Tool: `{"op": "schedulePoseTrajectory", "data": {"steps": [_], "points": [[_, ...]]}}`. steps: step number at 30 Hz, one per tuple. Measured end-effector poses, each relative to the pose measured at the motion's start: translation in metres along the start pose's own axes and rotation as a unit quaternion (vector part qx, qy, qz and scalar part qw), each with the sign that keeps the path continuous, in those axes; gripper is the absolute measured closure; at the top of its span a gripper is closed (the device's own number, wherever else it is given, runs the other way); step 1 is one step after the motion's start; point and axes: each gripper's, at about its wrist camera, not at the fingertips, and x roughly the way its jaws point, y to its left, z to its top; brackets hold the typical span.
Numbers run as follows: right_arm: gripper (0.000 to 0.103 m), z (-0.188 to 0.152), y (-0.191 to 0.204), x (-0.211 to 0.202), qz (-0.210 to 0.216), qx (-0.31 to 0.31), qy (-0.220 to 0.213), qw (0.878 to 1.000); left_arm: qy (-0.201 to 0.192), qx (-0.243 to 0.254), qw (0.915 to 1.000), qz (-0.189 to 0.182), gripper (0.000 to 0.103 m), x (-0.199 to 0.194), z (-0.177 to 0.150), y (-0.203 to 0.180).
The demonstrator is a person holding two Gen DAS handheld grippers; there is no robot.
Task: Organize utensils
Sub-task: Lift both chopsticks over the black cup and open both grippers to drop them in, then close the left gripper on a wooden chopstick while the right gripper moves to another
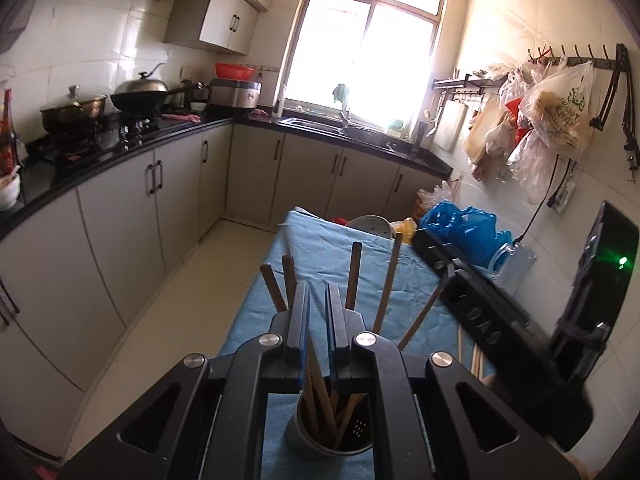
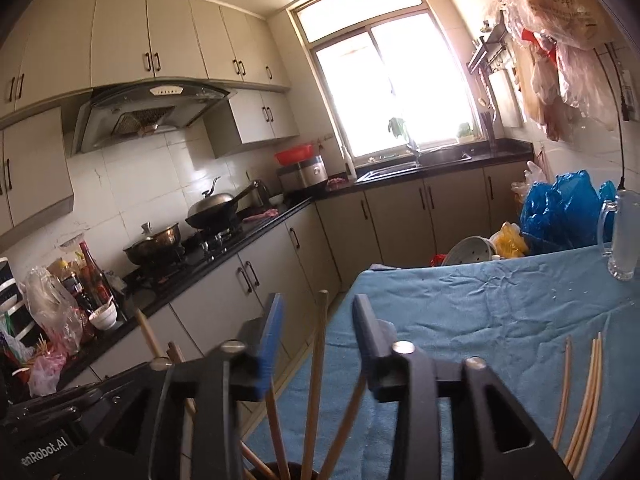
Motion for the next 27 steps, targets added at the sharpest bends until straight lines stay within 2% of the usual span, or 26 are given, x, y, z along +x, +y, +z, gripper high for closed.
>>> {"op": "schedulePoseTrajectory", "data": {"steps": [2,3,7,10,15,19,27], "points": [[0.061,0.004,-0.003,-0.01,0.002,0.0,-0.002,1.0,-0.004,-0.004,0.9999,0.01,0.072,-0.007,-0.002,0.0],[0.06,0.005,-0.006,-0.018,0.001,0.001,-0.005,1.0,-0.007,-0.008,0.9998,0.015,0.059,-0.013,-0.004,0.0],[0.048,0.007,-0.02,-0.047,-0.013,0.007,-0.018,1.0,-0.031,-0.012,0.9985,0.042,0.04,-0.036,-0.013,-0.006],[0.044,0.002,-0.034,-0.069,-0.033,0.008,-0.02,0.999,-0.048,-0.006,0.9959,0.076,0.029,-0.052,-0.022,-0.015],[0.04,-0.015,-0.054,-0.1,-0.069,0.012,-0.01,0.997,-0.067,0.011,0.9908,0.117,0.02,-0.072,-0.043,-0.04],[0.039,-0.035,-0.073,-0.122,-0.097,0.019,0.005,0.995,-0.069,0.045,0.9877,0.133,0.019,-0.074,-0.059,-0.066],[0.039,-0.058,-0.108,-0.154,-0.141,0.049,0.031,0.988,-0.038,0.092,0.9876,0.121,0.019,-0.074,-0.089,-0.103]]}}
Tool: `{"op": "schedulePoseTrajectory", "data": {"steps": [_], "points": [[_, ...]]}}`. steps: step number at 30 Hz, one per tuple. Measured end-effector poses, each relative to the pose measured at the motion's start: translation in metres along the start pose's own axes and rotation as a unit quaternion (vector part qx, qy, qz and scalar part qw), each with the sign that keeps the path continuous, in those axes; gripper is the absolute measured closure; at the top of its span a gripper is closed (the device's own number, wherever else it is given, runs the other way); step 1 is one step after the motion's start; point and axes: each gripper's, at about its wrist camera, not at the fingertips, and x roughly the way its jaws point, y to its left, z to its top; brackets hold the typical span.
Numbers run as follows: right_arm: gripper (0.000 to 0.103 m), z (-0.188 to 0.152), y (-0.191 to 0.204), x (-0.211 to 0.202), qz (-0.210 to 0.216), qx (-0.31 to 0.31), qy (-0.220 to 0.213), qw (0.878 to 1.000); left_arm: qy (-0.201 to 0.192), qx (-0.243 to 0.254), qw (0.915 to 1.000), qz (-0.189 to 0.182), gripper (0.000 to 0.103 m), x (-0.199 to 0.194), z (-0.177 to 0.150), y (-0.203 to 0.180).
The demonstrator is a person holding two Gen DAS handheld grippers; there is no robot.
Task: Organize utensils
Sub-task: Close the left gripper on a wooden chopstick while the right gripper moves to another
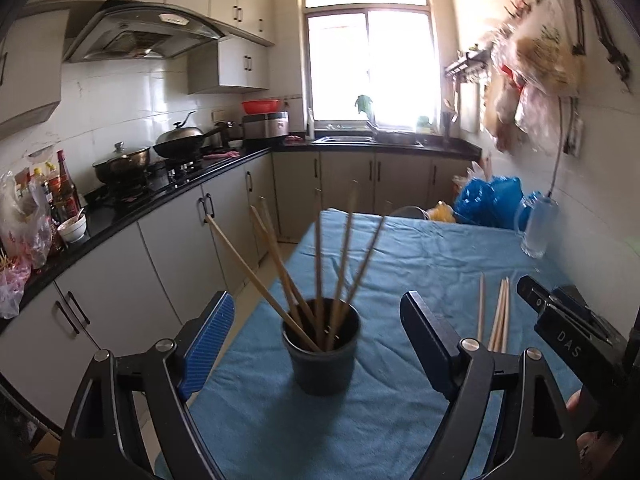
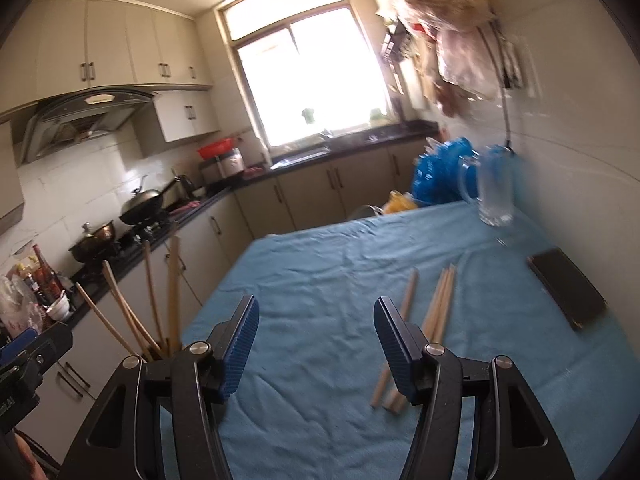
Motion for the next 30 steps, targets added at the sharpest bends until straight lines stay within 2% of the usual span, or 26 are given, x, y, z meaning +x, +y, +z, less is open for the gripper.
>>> {"op": "schedulePoseTrajectory", "data": {"steps": [5,15,25,29,30], "points": [[0.039,-0.007,-0.01,-0.011,-0.014,0.001,0.004,1.0,0.003,0.021,0.9998,0.0,0.019,-0.005,-0.006,-0.014],[0.036,-0.011,-0.008,-0.023,-0.018,-0.01,-0.001,1.0,0.023,0.022,0.9995,-0.008,0.019,-0.008,-0.014,-0.02],[0.035,-0.015,-0.025,-0.02,-0.028,0.005,0.005,1.0,0.037,0.036,0.9985,-0.018,0.019,-0.001,-0.018,-0.033],[0.033,-0.016,-0.048,-0.015,-0.039,0.021,0.015,0.999,0.058,0.045,0.9961,-0.049,0.019,0.009,-0.02,-0.048],[0.033,-0.016,-0.057,-0.014,-0.047,0.028,0.018,0.998,0.067,0.048,0.9942,-0.069,0.019,0.013,-0.021,-0.055]]}}
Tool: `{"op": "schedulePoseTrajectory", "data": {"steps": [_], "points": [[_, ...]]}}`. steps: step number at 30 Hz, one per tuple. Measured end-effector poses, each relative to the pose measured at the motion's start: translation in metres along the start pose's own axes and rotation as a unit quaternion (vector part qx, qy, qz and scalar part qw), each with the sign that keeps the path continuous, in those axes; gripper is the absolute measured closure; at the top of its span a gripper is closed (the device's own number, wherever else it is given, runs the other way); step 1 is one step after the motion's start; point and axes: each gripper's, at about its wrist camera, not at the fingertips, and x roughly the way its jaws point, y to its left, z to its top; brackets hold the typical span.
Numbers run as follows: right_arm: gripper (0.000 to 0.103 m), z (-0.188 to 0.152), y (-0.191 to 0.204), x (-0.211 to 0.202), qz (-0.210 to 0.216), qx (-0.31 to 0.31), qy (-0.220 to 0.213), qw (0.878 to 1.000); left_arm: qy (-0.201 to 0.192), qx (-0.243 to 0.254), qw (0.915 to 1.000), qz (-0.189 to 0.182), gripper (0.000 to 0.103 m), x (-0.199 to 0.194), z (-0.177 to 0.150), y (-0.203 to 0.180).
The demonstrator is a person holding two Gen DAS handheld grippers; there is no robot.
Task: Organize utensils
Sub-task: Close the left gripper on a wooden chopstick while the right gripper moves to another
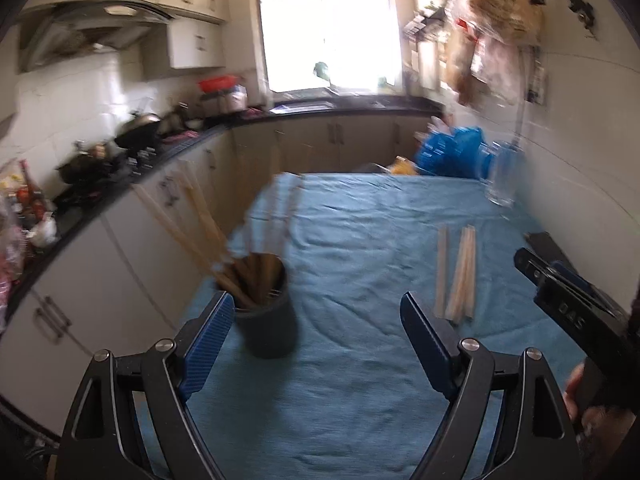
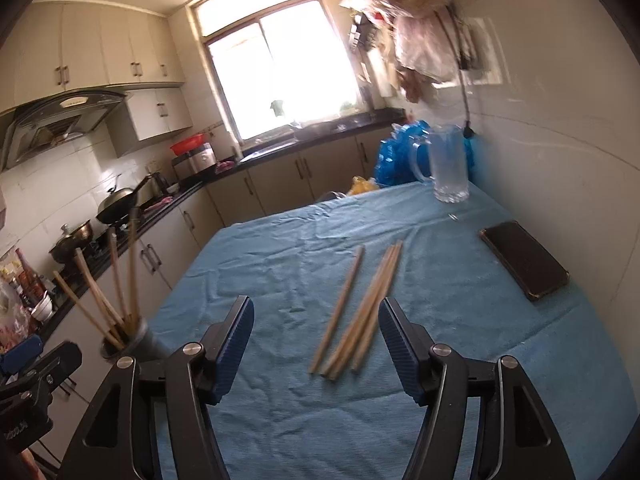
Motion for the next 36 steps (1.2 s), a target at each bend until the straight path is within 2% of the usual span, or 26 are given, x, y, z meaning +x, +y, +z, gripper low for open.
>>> {"op": "schedulePoseTrajectory", "data": {"steps": [3,5,7,8,10,15,18,20,22,24,27,29,31,36], "points": [[0.033,-0.001,-0.033,0.006,-0.028,0.026,0.013,0.999,0.031,0.009,0.9978,-0.057,0.019,0.021,-0.001,-0.022],[0.033,-0.005,-0.056,0.01,-0.044,0.046,0.024,0.998,0.059,0.013,0.9934,-0.097,0.019,0.044,-0.002,-0.039],[0.033,-0.008,-0.075,0.013,-0.053,0.063,0.034,0.996,0.078,0.016,0.9895,-0.121,0.019,0.064,-0.001,-0.053],[0.033,-0.009,-0.083,0.015,-0.055,0.069,0.038,0.995,0.092,0.016,0.986,-0.138,0.023,0.083,0.001,-0.064],[0.033,-0.012,-0.096,0.018,-0.055,0.078,0.048,0.994,0.106,0.016,0.9825,-0.152,0.043,0.107,0.006,-0.076],[0.033,-0.018,-0.116,0.027,-0.046,0.09,0.063,0.993,0.156,-0.007,0.9709,-0.182,0.056,0.188,0.032,-0.105],[0.033,-0.02,-0.123,0.032,-0.038,0.096,0.072,0.992,0.177,0.012,0.967,-0.183,0.058,0.224,0.042,-0.125],[0.033,-0.022,-0.127,0.035,-0.035,0.1,0.076,0.991,0.194,0.026,0.9664,-0.167,0.067,0.245,0.043,-0.138],[0.033,-0.023,-0.13,0.039,-0.03,0.103,0.082,0.991,0.208,0.034,0.965,-0.157,0.081,0.259,0.042,-0.145],[0.033,-0.023,-0.131,0.042,-0.028,0.103,0.087,0.99,0.212,0.048,0.966,-0.14,0.082,0.271,0.039,-0.151],[0.033,-0.022,-0.13,0.044,-0.026,0.099,0.093,0.99,0.196,0.081,0.9698,-0.12,0.083,0.274,0.039,-0.162],[0.033,-0.021,-0.127,0.049,-0.023,0.097,0.102,0.99,0.193,0.094,0.9703,-0.111,0.095,0.274,0.037,-0.166],[0.033,-0.018,-0.123,0.056,-0.013,0.092,0.119,0.989,0.196,0.104,0.9703,-0.097,0.096,0.271,0.036,-0.165],[0.034,-0.008,-0.102,0.094,0.031,0.048,0.195,0.979,0.216,0.061,0.9694,-0.1,0.096,0.252,0.023,-0.129]]}}
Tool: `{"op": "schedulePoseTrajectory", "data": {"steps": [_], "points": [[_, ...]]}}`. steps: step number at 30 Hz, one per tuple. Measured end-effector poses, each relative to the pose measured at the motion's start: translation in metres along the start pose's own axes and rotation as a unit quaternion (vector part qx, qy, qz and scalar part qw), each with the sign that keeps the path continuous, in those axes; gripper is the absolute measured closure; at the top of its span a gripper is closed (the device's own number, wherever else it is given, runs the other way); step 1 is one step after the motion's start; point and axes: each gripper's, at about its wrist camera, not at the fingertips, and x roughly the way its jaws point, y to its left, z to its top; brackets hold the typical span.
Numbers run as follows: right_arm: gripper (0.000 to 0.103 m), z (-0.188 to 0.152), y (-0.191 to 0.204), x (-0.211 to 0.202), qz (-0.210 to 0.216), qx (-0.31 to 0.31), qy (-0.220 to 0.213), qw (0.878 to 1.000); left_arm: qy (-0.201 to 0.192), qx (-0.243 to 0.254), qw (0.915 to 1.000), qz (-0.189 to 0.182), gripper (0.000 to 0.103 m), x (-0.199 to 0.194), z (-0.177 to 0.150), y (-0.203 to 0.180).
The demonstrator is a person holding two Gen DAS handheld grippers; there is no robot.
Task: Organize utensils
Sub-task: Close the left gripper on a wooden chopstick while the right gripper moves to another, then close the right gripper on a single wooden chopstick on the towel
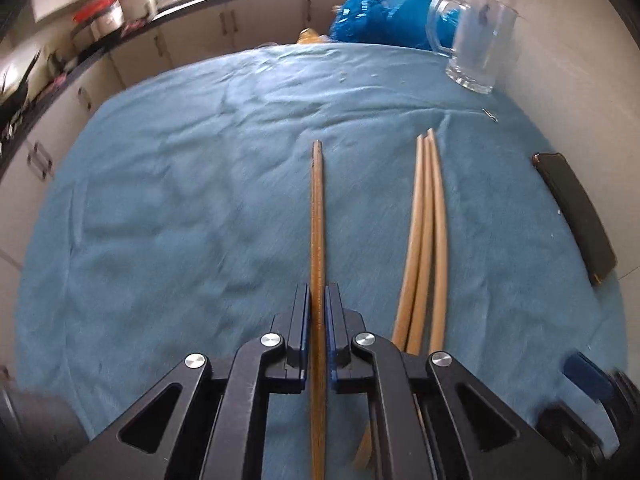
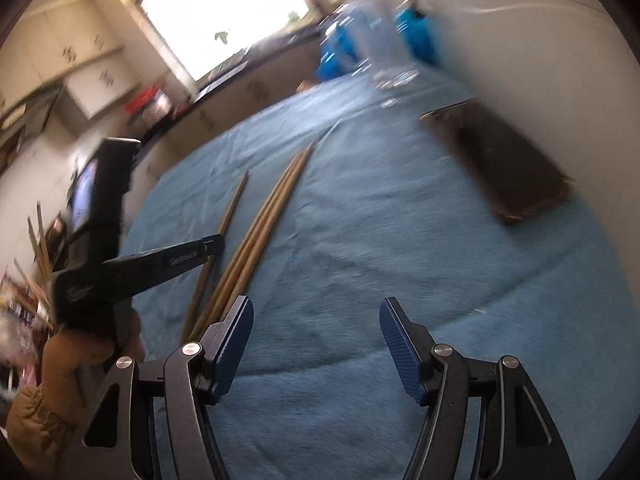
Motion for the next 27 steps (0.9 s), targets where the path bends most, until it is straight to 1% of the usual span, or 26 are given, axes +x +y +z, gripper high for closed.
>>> {"op": "schedulePoseTrajectory", "data": {"steps": [1,5,7,10,12,14,15,17,19,20,21,22,23,24,27], "points": [[0.039,0.003,0.009,0.009,0.002,-0.023,0.015,1.0,0.002,-0.007,1.0,-0.004,0.096,-0.004,-0.008,0.005],[0.048,-0.002,0.042,0.032,-0.001,-0.1,0.054,0.993,0.006,-0.033,0.999,-0.03,0.096,-0.025,-0.045,0.025],[0.049,-0.006,0.056,0.036,-0.015,-0.127,0.051,0.99,0.004,-0.044,0.9981,-0.043,0.096,-0.033,-0.059,0.033],[0.049,-0.008,0.065,0.039,-0.013,-0.129,0.053,0.99,-0.001,-0.053,0.9967,-0.061,0.096,-0.038,-0.07,0.041],[0.05,-0.01,0.071,0.042,-0.023,-0.136,0.055,0.989,-0.007,-0.051,0.9966,-0.064,0.096,-0.038,-0.071,0.041],[0.055,-0.008,0.076,0.047,-0.047,-0.148,0.055,0.986,-0.012,-0.05,0.9967,-0.063,0.096,-0.039,-0.072,0.041],[0.06,-0.007,0.081,0.049,-0.06,-0.16,0.052,0.984,-0.016,-0.049,0.9968,-0.062,0.096,-0.039,-0.072,0.04],[0.064,-0.003,0.086,0.052,-0.073,-0.166,0.052,0.982,-0.02,-0.048,0.9968,-0.06,0.096,-0.038,-0.072,0.039],[0.067,0.003,0.093,0.06,-0.092,-0.174,0.059,0.979,-0.023,-0.048,0.9968,-0.059,0.096,-0.038,-0.072,0.039],[0.072,0.005,0.095,0.065,-0.105,-0.178,0.071,0.976,-0.023,-0.051,0.9967,-0.059,0.096,-0.037,-0.072,0.039],[0.074,0.006,0.099,0.069,-0.118,-0.186,0.068,0.973,-0.022,-0.053,0.9966,-0.058,0.096,-0.037,-0.071,0.039],[0.075,0.008,0.102,0.072,-0.125,-0.191,0.071,0.971,-0.022,-0.054,0.9967,-0.057,0.096,-0.037,-0.07,0.038],[0.077,0.009,0.103,0.074,-0.128,-0.19,0.073,0.971,-0.021,-0.055,0.9967,-0.057,0.096,-0.036,-0.07,0.039],[0.086,0.012,0.102,0.075,-0.131,-0.18,0.078,0.972,-0.02,-0.057,0.9965,-0.057,0.096,-0.036,-0.068,0.039],[0.091,0.015,0.095,0.071,-0.125,-0.158,0.084,0.976,-0.013,-0.065,0.9957,-0.064,0.096,-0.035,-0.068,0.042]]}}
